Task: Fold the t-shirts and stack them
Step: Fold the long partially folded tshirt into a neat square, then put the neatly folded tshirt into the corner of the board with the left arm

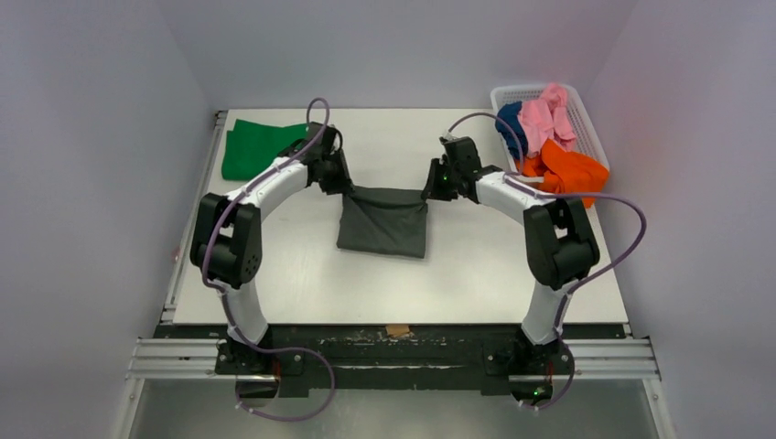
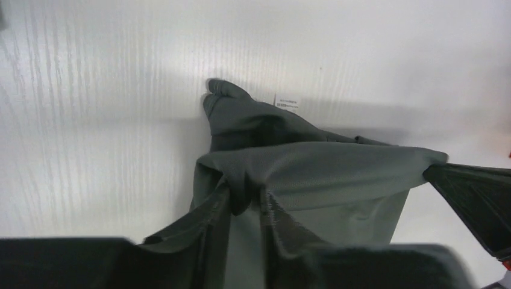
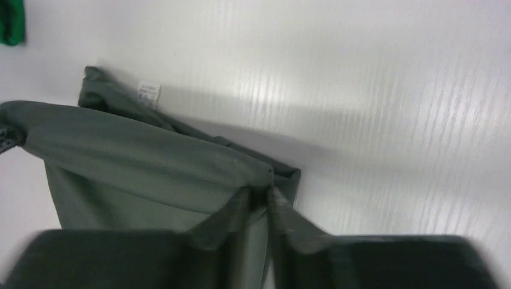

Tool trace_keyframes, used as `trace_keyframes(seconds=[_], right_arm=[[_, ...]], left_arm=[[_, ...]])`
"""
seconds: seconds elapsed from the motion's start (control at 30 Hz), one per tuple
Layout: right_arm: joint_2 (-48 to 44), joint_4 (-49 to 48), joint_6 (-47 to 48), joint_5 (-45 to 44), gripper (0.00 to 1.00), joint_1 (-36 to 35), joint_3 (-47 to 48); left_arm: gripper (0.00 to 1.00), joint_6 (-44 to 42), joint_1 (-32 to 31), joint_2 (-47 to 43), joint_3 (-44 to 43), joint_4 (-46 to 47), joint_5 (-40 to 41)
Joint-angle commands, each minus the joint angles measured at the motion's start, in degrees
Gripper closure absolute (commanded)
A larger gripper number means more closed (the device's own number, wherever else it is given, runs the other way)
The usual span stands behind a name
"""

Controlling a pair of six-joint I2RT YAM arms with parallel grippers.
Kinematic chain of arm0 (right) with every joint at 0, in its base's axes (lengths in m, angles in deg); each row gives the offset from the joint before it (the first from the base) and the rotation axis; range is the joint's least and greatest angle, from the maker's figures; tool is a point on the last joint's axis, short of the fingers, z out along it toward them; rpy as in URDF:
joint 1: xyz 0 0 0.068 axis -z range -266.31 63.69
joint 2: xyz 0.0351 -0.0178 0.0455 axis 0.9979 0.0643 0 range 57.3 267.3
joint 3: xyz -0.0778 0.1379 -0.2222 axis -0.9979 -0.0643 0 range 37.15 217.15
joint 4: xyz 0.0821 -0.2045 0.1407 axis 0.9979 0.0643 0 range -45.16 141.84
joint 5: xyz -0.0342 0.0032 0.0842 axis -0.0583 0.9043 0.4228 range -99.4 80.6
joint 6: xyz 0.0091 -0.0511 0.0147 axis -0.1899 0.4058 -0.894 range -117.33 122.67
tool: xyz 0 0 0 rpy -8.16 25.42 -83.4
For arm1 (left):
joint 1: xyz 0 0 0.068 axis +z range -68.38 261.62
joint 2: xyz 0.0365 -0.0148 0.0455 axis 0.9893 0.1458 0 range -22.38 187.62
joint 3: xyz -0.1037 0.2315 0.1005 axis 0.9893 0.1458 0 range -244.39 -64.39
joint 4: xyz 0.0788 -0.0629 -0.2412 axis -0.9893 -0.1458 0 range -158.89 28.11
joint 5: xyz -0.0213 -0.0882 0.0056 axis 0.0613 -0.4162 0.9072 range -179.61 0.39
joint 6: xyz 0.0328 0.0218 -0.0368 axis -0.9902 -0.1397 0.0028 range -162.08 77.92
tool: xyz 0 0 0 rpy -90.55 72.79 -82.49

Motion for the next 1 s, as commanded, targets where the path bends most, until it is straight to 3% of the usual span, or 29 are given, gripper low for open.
trace_keyframes(seconds=[0.0, 0.03, 0.1, 0.17, 0.23, 0.47, 0.57, 0.73, 0.97], right_arm=[[5.1, -1.3, 1.5, -0.1, 0.70, 1.3, 5.6], [6.2, -1.2, 1.2, -0.7, 0.56, 1.5, 6.6], [7.8, -0.5, -0.9, -3.4, 0.41, 2.4, 9.3], [8.5, 1.5, -1.3, -4.0, 0.35, 2.7, 12.3], [6.9, 2.5, -0.5, -5.5, 0.32, 2.7, 12.4], [-5.2, -1.7, -0.5, -3.5, 0.26, 2.6, -1.0], [-10.2, -3.4, -0.7, -0.6, 0.26, 2.7, -8.1], [-17.3, -2.2, -0.9, 0.2, 0.26, 2.6, -15.7], [-25.0, -1.4, -1.2, -2.9, 0.26, 2.7, -20.5]], left_arm=[[0.61, -1.6, 1.7, 4.1, -5.8, -0.9, -0.2], [0.47, -1.8, 2.0, 4.9, -6.7, -1.0, -1.0], [0.20, -2.1, 2.1, 5.5, -8.2, -1.2, -1.4], [0.06, -2.8, 2.1, 5.2, -9.1, -2.5, -1.4], [0.00, -3.2, 2.1, 3.7, -7.6, -2.8, -1.5], [0.00, -5.0, 2.1, -1.1, 5.7, 2.9, -8.4], [0.10, -4.6, 2.1, 1.1, 7.3, 3.1, -10.4], [0.36, -4.1, 1.9, 6.7, 4.5, 0.5, -8.5], [0.53, -3.3, -2.1, 11.8, -1.2, -3.3, -2.7]])
